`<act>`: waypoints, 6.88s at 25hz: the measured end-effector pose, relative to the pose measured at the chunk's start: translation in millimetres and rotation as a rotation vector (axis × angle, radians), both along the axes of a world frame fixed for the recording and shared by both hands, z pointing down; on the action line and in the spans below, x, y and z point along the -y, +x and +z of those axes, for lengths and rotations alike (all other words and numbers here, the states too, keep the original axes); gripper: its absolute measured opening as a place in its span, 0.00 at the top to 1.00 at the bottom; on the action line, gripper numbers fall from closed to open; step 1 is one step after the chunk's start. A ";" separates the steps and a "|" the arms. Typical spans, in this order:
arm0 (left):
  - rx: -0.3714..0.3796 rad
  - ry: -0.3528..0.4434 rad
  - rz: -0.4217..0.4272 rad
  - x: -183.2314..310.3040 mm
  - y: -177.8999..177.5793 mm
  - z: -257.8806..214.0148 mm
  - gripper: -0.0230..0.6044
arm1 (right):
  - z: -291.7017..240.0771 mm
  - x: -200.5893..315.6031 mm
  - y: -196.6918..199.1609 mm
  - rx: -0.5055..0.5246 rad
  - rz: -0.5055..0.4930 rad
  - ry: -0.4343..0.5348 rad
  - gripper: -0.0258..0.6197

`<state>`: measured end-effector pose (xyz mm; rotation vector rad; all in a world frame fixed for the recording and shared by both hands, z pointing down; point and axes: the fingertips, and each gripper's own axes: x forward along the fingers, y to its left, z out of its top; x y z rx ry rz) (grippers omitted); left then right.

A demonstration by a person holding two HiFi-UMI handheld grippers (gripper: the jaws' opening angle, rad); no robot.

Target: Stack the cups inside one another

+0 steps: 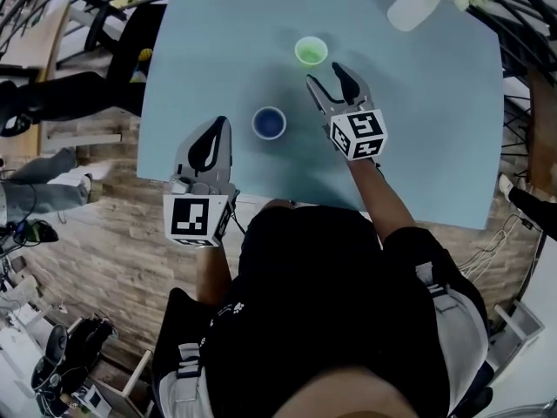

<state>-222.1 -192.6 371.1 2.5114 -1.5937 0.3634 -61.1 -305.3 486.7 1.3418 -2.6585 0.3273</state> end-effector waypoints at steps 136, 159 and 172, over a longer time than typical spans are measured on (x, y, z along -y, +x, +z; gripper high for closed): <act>-0.088 0.031 -0.031 -58.5 -47.0 -1.6 0.98 | 27.3 -131.5 -116.5 -0.189 -0.361 -0.118 0.47; -0.093 0.039 0.006 -54.0 -38.4 -2.0 0.98 | -12.2 -129.8 -110.0 -0.091 -0.314 -0.036 0.59; -0.096 0.047 0.060 -43.0 -21.7 -4.2 0.98 | -62.3 -127.7 -92.7 0.070 -0.280 0.056 0.95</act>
